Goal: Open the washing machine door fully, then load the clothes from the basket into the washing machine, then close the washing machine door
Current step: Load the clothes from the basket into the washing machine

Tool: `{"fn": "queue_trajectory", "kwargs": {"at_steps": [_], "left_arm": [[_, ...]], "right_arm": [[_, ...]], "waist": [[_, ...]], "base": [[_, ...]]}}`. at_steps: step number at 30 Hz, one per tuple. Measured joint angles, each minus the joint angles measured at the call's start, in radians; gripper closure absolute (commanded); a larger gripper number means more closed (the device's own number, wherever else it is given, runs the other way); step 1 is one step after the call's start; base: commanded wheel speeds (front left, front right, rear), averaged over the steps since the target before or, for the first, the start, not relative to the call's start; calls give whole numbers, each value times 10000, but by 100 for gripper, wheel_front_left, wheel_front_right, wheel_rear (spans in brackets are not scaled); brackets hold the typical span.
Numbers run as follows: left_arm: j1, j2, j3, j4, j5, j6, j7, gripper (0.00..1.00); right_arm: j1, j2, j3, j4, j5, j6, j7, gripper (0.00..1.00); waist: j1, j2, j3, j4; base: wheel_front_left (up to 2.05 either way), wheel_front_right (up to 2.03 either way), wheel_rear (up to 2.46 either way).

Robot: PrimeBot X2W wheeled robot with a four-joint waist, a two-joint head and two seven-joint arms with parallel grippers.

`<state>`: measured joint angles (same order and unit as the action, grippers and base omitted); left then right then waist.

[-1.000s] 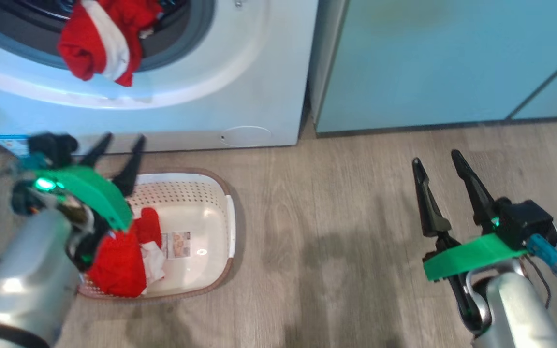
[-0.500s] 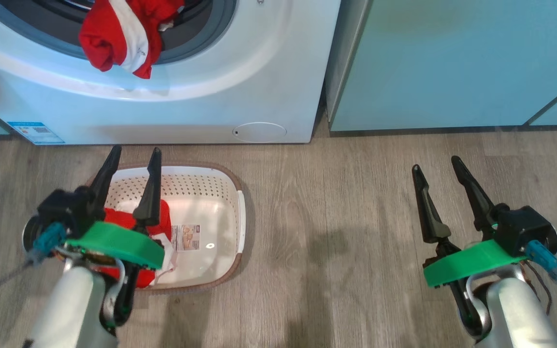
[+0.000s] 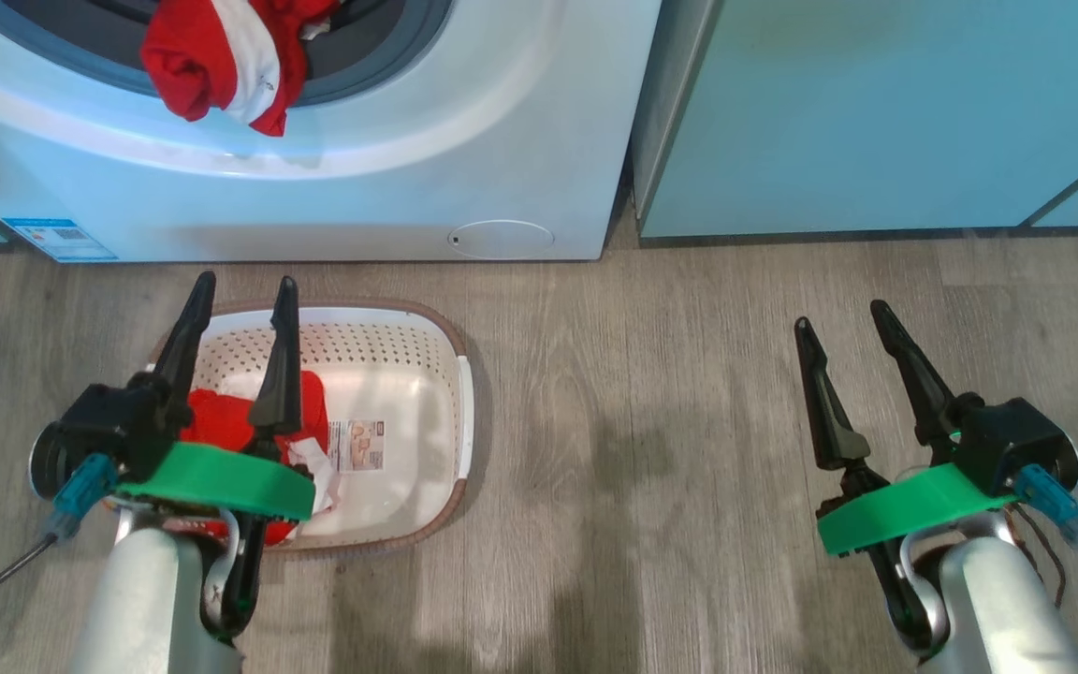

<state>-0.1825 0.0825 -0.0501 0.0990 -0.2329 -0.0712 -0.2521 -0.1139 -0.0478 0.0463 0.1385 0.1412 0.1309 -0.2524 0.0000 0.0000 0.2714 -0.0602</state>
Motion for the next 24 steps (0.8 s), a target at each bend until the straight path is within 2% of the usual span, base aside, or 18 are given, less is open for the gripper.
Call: {"fn": "queue_trajectory", "kwargs": {"at_steps": [8, 12, 18, 24], "left_arm": [[-133, -134, 460, 786, 721, -196, -2, 0], [-843, -13, 539, 1317, 989, -221, -2, 0], [-2253, 468, 936, 2163, 1018, -205, 0, 0], [-4038, 1363, 1181, 2778, 1237, -15, 318, 0]], "right_arm": [[-134, 0, 107, -56, 102, 0, 0, 0], [-453, 0, 251, -121, 188, 0, 0, 0], [-802, 2, 483, -115, 332, 0, 0, 0], [-1110, 0, 635, -130, 537, -2, 0, 0]], "waist": [[0, 0, 395, -172], [0, 0, 852, -326], [0, 0, 1473, -660], [0, 0, 2089, -1106]], "base": [[0, 0, 0], [0, 0, 0], [0, 0, 0], [0, 0, 0]]}}
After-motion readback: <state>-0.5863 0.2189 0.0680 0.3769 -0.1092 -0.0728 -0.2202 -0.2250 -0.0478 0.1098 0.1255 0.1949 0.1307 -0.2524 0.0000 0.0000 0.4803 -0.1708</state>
